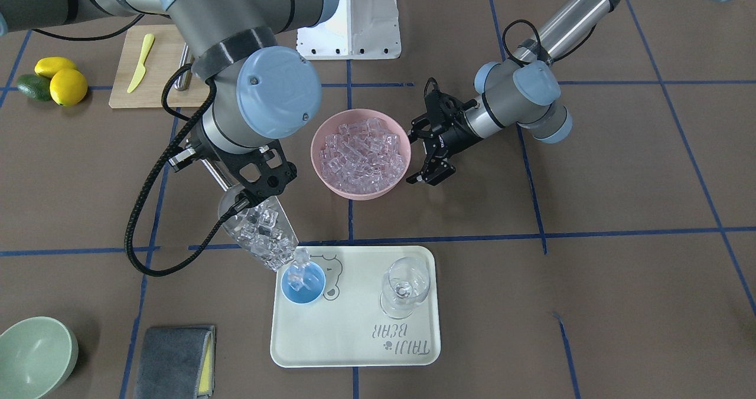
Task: Put ice in cup with scoop
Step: 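Tip the scoop over the light blue cup to pour the ice in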
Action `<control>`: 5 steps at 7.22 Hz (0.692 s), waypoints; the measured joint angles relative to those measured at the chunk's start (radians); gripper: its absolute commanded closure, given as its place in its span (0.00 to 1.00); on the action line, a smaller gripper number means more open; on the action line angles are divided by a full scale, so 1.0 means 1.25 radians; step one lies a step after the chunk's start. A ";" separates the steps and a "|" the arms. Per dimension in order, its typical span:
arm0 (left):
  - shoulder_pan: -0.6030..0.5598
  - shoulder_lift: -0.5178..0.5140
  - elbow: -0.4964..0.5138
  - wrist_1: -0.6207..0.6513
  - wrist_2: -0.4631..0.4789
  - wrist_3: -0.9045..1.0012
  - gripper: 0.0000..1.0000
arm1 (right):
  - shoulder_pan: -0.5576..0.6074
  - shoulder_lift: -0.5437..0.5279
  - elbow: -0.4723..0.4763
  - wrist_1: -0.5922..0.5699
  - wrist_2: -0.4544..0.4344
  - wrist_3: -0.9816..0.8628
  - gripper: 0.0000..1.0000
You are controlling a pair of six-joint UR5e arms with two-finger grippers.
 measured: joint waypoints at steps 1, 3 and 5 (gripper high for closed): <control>0.000 0.000 0.000 0.000 0.000 0.000 0.00 | 0.001 0.003 0.000 -0.011 -0.011 -0.018 1.00; 0.000 -0.001 0.000 0.000 0.000 0.000 0.00 | 0.002 0.005 -0.001 -0.016 -0.018 -0.031 1.00; 0.000 -0.001 -0.001 0.000 0.000 0.000 0.00 | 0.003 0.005 -0.001 -0.017 -0.019 -0.032 1.00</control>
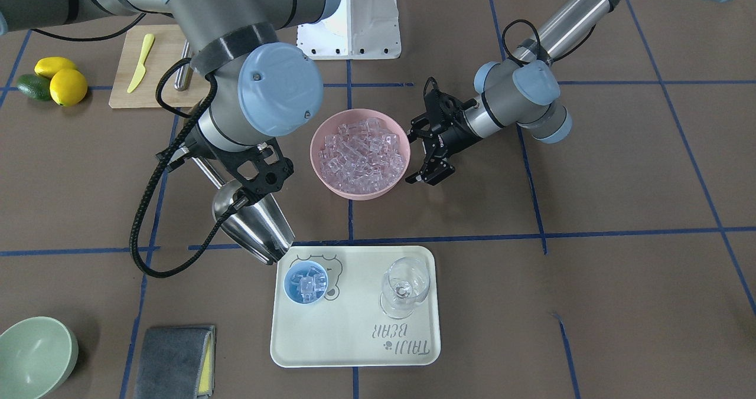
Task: Put ice in cup with scoop
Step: 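Tip the scoop over the light blue cup to pour the ice in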
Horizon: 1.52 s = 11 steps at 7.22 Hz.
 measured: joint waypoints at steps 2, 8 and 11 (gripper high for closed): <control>0.000 0.000 0.000 0.000 0.000 0.000 0.00 | 0.000 0.000 0.000 0.000 0.000 -0.001 1.00; 0.000 0.000 -0.001 0.000 0.000 0.000 0.00 | -0.001 0.053 -0.088 -0.004 -0.061 -0.107 1.00; 0.000 0.000 -0.001 0.000 0.000 0.000 0.00 | 0.003 0.088 -0.141 -0.010 -0.087 -0.177 1.00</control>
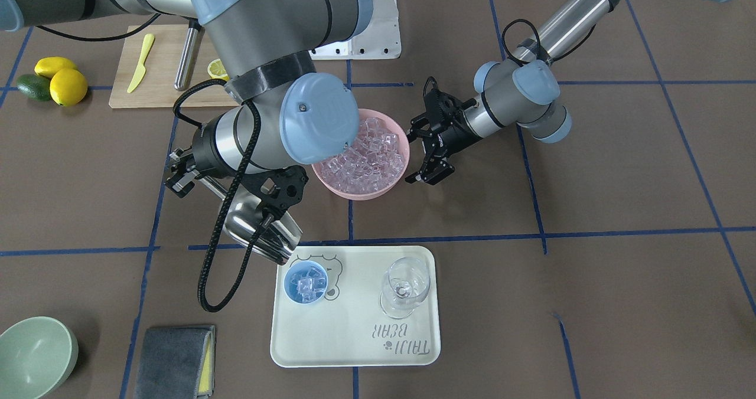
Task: Put ice in cup with scoop
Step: 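Tip the scoop over the light blue cup to pour the ice in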
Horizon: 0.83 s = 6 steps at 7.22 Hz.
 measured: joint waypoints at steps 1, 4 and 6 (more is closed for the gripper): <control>0.000 0.000 0.000 0.000 0.000 0.000 0.00 | 0.001 0.002 -0.001 0.000 0.002 -0.002 1.00; 0.000 0.000 0.000 -0.002 0.000 0.000 0.00 | 0.008 0.002 0.004 0.001 0.010 -0.004 1.00; 0.000 0.000 0.000 -0.002 0.000 0.000 0.00 | 0.022 -0.010 0.033 0.001 0.047 0.002 1.00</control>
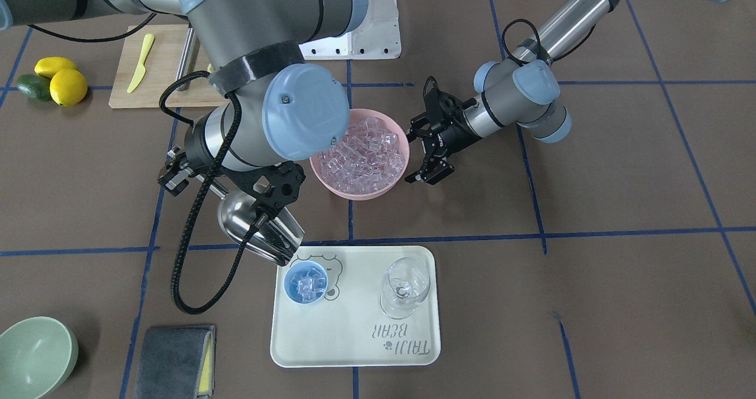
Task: Put ice in cup with scoop
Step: 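Tip the scoop over the light blue cup to pour the ice in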
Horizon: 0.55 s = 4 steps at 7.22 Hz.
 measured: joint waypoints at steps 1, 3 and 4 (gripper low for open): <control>0.000 0.000 0.000 -0.001 0.000 0.000 0.00 | 0.004 -0.013 0.024 0.000 0.014 0.013 1.00; 0.000 0.002 -0.001 -0.004 0.000 -0.007 0.00 | 0.011 -0.036 0.072 -0.001 0.024 0.032 1.00; -0.001 0.004 -0.001 -0.004 0.001 -0.009 0.00 | 0.013 -0.040 0.081 -0.001 0.025 0.035 1.00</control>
